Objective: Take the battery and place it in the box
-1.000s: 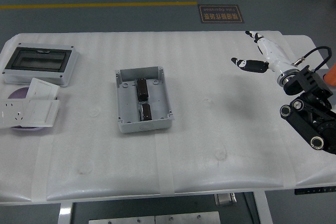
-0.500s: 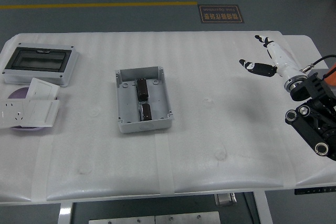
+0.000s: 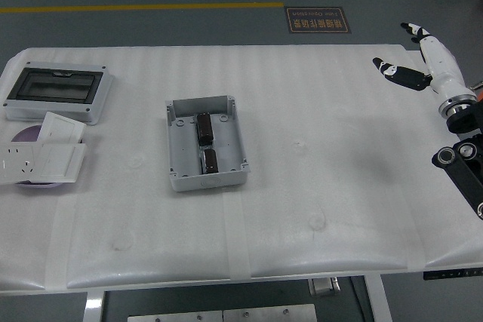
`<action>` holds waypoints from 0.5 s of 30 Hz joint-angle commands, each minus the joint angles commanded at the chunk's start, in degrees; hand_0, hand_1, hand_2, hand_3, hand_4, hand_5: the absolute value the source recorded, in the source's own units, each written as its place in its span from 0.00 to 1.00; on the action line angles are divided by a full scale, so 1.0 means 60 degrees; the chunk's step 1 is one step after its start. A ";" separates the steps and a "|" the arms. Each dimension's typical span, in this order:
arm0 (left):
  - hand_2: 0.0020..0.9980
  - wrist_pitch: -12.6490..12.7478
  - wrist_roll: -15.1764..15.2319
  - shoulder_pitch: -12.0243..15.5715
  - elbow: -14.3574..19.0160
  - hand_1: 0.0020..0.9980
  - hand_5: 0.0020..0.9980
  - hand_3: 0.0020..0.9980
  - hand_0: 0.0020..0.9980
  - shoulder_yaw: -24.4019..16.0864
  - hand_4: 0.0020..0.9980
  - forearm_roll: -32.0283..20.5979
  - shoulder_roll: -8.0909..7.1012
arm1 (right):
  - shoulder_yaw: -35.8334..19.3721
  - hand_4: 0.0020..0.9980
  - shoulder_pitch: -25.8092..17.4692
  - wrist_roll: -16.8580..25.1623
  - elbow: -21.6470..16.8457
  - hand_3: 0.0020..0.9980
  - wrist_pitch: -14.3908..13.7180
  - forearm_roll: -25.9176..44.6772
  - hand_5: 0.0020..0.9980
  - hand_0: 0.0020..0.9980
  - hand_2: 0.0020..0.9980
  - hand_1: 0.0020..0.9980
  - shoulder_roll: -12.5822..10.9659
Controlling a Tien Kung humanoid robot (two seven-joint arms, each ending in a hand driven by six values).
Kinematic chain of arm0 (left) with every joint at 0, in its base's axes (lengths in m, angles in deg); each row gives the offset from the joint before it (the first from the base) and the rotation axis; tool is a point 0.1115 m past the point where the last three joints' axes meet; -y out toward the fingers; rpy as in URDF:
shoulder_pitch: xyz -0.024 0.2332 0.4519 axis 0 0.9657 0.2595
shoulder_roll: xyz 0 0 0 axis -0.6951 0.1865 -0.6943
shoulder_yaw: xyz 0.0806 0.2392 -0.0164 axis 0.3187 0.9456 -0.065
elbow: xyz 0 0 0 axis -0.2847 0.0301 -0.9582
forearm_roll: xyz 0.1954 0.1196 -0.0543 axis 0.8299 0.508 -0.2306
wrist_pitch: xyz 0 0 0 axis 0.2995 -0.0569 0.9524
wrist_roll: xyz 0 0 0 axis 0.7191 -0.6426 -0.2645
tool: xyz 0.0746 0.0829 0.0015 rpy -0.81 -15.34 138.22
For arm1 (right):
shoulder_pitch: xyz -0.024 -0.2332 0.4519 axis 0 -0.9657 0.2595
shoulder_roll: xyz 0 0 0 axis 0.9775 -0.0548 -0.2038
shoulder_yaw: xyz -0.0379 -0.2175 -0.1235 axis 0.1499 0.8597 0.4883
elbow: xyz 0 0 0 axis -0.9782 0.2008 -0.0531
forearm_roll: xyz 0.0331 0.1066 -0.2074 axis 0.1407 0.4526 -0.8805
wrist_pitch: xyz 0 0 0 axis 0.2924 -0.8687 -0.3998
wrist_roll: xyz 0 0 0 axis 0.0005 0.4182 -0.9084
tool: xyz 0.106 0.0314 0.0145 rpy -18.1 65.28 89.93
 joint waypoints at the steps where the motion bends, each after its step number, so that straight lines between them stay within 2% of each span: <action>1: 0.54 -0.0005 0.0002 -0.0005 0.0000 0.67 0.39 0.53 0.67 0.0000 0.43 0.0031 -0.0001 | -0.0020 0.81 -0.0064 -0.0013 -0.0123 0.92 0.0014 -0.0009 0.42 0.90 0.92 0.86 -0.0067; 6: 0.54 0.0012 0.0048 0.0007 0.0000 0.67 0.40 0.53 0.67 0.0068 0.43 -0.0252 -0.0029 | -0.0225 0.81 -0.0263 -0.0021 -0.0500 0.91 0.0025 -0.0021 0.43 0.90 0.92 0.86 -0.0241; 15: 0.54 -0.0026 0.0050 -0.0114 0.0000 0.67 0.40 0.54 0.67 0.0245 0.43 -0.0532 -0.0150 | -0.0780 0.80 -0.0498 -0.0024 -0.0604 0.91 -0.0012 -0.0071 0.42 0.90 0.92 0.86 -0.0240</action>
